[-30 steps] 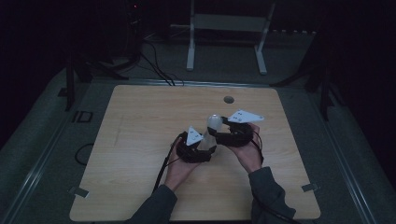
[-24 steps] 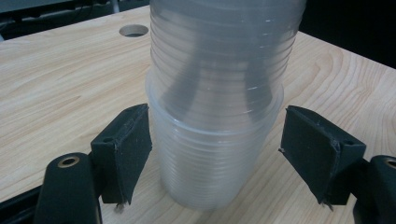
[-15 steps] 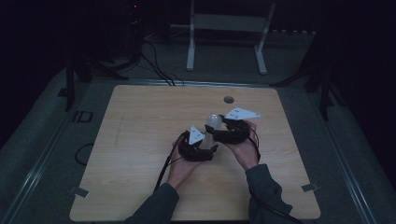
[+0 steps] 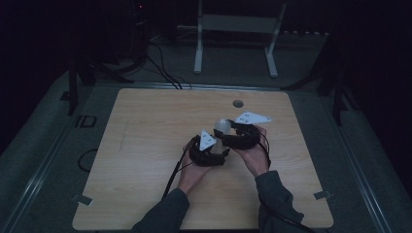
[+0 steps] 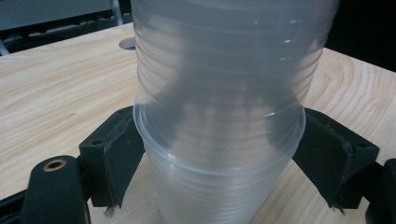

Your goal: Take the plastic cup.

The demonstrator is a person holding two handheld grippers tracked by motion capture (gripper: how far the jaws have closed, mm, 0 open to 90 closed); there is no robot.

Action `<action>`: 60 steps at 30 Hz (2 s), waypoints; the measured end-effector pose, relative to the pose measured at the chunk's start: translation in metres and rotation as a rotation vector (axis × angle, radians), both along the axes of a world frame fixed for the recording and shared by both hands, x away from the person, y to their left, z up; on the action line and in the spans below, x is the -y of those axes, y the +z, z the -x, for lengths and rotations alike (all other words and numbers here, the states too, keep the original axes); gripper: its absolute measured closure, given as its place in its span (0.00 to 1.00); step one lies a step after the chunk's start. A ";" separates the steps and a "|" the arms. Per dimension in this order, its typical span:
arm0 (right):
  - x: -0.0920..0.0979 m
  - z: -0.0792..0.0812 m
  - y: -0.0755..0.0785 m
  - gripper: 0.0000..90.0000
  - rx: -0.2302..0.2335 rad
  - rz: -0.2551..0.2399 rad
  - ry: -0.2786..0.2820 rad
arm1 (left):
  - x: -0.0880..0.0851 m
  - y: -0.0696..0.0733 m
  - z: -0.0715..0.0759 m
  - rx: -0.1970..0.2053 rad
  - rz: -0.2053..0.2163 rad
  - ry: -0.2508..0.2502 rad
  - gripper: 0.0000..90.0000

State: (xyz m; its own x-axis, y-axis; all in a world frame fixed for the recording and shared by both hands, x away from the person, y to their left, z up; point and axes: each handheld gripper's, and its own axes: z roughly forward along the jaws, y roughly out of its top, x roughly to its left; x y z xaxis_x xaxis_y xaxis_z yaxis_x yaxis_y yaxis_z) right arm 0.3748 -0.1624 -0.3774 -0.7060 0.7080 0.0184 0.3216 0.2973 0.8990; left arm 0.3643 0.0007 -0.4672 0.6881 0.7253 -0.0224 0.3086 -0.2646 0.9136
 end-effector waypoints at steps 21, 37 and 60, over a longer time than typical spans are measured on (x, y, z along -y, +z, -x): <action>0.001 0.002 0.008 0.44 0.025 -0.017 -0.005 | 0.000 0.000 0.002 0.020 -0.017 0.002 0.23; 0.001 0.005 0.028 0.45 0.066 -0.050 -0.009 | -0.001 0.000 0.004 0.026 -0.017 -0.010 0.23; 0.006 0.012 0.056 0.45 0.119 -0.109 -0.015 | -0.009 0.013 0.009 0.032 0.026 -0.023 0.17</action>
